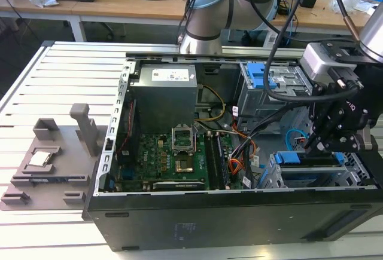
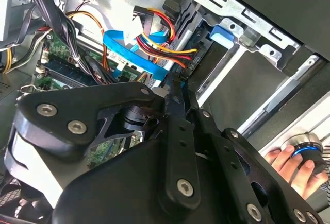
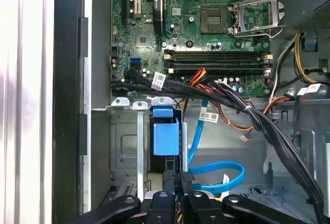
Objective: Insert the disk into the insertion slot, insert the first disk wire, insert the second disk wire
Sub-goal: 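Insert the second disk wire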
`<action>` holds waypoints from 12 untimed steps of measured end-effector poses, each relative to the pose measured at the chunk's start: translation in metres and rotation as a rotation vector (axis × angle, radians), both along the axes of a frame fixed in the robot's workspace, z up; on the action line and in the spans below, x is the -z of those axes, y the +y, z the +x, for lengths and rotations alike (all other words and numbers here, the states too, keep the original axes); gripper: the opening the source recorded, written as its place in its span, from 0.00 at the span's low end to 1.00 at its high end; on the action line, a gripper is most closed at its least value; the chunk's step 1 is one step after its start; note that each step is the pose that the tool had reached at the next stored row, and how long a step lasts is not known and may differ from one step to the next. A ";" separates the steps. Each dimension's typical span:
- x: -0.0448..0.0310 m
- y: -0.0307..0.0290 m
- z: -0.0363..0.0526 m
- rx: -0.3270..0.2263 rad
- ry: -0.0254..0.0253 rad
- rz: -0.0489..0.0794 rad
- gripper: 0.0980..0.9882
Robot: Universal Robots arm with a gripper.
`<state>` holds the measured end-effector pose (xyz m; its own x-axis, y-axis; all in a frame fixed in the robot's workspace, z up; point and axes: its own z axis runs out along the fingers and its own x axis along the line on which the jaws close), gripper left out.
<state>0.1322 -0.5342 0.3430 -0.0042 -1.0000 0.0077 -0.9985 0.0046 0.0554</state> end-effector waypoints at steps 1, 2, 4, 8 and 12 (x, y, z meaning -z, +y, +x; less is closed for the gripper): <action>0.0000 -0.0001 -0.0004 0.000 0.0001 0.000 0.07; 0.0001 -0.0002 -0.0004 0.000 0.0001 -0.001 0.07; 0.0006 -0.0003 -0.0006 0.000 0.0000 0.000 0.07; 0.0018 -0.0005 -0.0004 0.000 0.0001 0.000 0.07; 0.0048 -0.0012 0.0001 0.000 0.0003 -0.001 0.07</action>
<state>0.1323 -0.5354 0.3381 -0.0042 -1.0000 0.0085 -0.9984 0.0047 0.0557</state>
